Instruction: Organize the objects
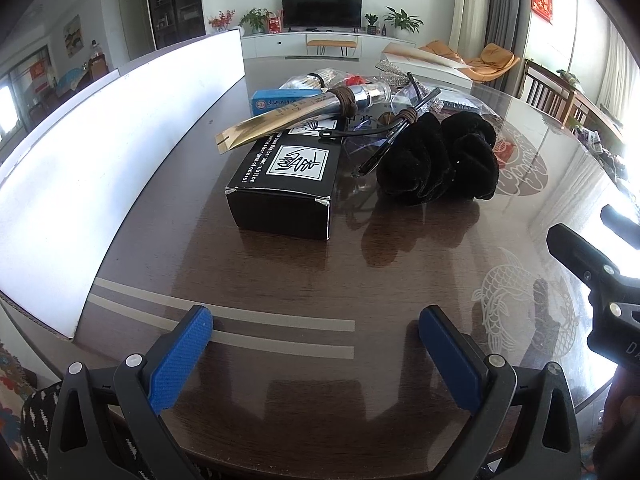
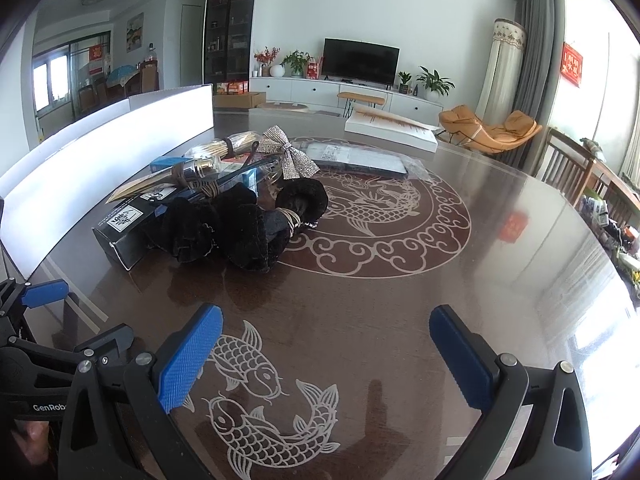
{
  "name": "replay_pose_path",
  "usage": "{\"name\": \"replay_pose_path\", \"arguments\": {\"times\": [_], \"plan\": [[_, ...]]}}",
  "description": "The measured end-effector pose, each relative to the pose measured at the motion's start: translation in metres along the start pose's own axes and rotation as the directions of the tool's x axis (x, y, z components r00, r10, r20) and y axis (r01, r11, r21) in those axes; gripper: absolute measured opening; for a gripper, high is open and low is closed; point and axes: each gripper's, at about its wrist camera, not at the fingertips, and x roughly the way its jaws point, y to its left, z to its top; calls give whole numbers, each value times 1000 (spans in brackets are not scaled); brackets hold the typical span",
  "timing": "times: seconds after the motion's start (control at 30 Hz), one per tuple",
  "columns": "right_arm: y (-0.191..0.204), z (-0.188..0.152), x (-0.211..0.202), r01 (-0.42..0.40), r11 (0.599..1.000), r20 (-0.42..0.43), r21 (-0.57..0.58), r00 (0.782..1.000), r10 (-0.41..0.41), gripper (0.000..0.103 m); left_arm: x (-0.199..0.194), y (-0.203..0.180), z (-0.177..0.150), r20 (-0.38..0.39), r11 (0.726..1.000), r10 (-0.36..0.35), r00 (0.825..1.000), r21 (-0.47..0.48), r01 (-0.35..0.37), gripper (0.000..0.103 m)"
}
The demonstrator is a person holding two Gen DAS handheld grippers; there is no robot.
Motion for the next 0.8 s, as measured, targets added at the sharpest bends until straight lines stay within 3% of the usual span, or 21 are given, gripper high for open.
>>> {"name": "replay_pose_path", "arguments": {"times": [0.53,0.8], "plan": [[-9,-4,42,2,1000,-174,20,985,2,103,0,0,-1,-9,1000,-3,1000,1,3,103],[-14,3,55,-46,998,-206,38,977,53,103,1,0,-1,-6,1000,-6,1000,6,6,103]]}}
